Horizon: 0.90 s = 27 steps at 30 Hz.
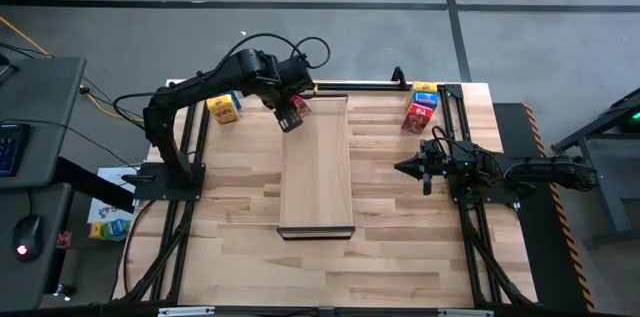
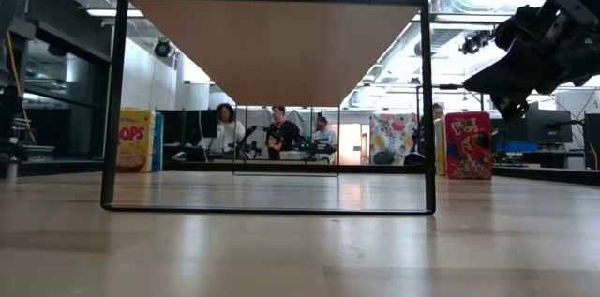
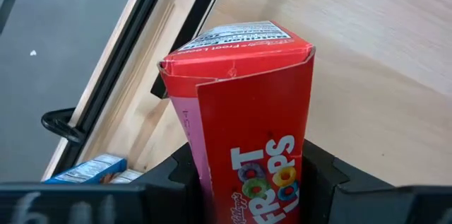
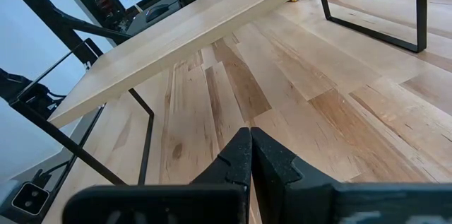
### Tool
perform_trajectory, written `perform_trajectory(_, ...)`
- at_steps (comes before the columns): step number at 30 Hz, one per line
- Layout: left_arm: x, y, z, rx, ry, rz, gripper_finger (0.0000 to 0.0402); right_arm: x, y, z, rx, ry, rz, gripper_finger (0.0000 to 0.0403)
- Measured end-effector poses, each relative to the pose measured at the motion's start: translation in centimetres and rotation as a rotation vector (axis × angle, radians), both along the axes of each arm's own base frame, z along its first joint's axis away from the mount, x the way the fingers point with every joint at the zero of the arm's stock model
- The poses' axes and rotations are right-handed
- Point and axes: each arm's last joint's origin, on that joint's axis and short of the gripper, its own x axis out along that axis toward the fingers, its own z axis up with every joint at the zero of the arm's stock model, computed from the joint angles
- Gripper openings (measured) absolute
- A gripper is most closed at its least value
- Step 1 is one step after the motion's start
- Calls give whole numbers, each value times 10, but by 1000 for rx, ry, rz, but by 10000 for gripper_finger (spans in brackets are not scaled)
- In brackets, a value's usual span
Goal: Stack cereal on shelf
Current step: Put the left red cereal box on the shelf
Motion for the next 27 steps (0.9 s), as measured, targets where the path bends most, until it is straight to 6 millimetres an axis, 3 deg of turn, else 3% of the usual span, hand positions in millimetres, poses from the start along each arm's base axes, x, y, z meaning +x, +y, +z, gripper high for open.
perform_trajectory(17,1,1,-1,7,-3,-16,204,0,0,0,0,0,0,0)
perform_trajectory(27,6,3,2,29,-57,-24,209,0,0,0,0,0,0,0)
